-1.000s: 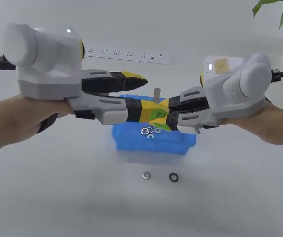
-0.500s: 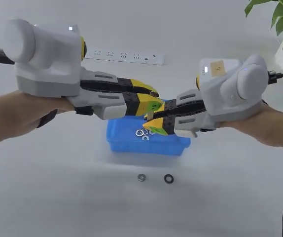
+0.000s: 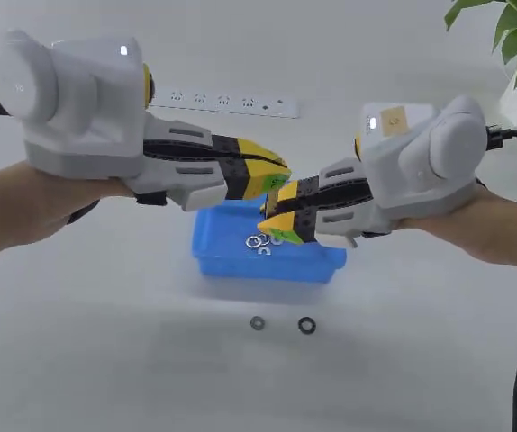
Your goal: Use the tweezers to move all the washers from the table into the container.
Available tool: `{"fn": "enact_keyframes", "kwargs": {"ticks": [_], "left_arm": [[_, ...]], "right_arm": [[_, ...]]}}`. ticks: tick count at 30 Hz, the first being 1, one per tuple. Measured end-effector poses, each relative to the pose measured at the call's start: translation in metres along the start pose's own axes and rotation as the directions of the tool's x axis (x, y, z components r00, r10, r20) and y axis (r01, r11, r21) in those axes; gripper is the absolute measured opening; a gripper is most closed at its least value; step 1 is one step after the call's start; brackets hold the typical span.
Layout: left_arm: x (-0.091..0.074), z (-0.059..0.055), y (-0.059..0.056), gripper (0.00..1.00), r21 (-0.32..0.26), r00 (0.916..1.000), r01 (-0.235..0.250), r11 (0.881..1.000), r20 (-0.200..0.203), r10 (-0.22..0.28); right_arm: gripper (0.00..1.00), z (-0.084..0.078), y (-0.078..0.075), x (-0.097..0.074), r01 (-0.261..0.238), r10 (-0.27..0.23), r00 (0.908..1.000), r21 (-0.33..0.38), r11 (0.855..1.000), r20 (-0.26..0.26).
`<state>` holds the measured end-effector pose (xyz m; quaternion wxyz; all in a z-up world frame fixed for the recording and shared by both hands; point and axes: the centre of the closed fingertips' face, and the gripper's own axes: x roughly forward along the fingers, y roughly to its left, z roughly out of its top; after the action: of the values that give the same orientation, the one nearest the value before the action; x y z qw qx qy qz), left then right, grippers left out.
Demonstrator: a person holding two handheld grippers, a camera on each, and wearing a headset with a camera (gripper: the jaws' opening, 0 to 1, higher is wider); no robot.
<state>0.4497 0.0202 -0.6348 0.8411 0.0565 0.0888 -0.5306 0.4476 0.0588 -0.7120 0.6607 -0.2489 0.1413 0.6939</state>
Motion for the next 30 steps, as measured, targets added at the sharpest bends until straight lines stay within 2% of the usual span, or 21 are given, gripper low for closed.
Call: {"fn": "enact_keyframes", "kwargs": {"ticks": [5, 8, 10, 14, 17, 22, 27, 30], "left_arm": [[0.003, 0.003, 0.001, 0.04, 0.011, 0.9999, -0.008, 1.000, 0.006, 0.008], [0.003, 0.004, 0.009, 0.04, 0.017, 0.9994, -0.033, 0.999, 0.015, 0.033], [0.002, 0.005, 0.010, 0.04, 0.017, 0.9993, -0.033, 0.999, 0.016, 0.033], [0.002, 0.007, 0.011, 0.04, 0.031, 0.9993, -0.037, 0.999, 0.009, 0.037], [-0.002, 0.006, 0.015, 0.04, 0.035, 0.9988, -0.049, 0.998, 0.002, 0.049], [-0.004, 0.012, 0.013, 0.04, 0.054, 0.9984, -0.056, 0.997, 0.003, 0.056], [-0.009, 0.019, 0.008, 0.04, 0.070, 0.9982, -0.059, 0.996, 0.003, 0.059], [-0.011, 0.022, 0.003, 0.04, 0.083, 0.9984, -0.057, 0.995, -0.002, 0.057]], "right_arm": [[0.11, -0.001, -0.004, -0.001, 0.027, -0.027, 0.9996, 0.014, 1.000, -0.001], [0.13, 0.000, -0.008, -0.002, 0.052, -0.052, 0.9986, 0.027, 0.998, 0.004], [0.14, 0.002, -0.010, -0.003, 0.063, -0.063, 0.9979, 0.041, 0.997, 0.013], [0.22, 0.004, -0.011, -0.004, 0.067, -0.068, 0.9977, 0.084, 0.994, 0.007], [0.26, 0.004, -0.009, -0.007, 0.068, -0.068, 0.9976, 0.083, 0.994, 0.007], [0.31, 0.003, -0.007, -0.015, 0.074, -0.075, 0.9971, 0.092, 0.993, 0.008], [0.47, -0.001, -0.004, -0.025, 0.110, -0.109, 0.9940, 0.074, 0.991, -0.011], [0.50, 0.001, -0.002, -0.033, 0.126, -0.127, 0.9919, 0.074, 0.989, 0.005]]}}
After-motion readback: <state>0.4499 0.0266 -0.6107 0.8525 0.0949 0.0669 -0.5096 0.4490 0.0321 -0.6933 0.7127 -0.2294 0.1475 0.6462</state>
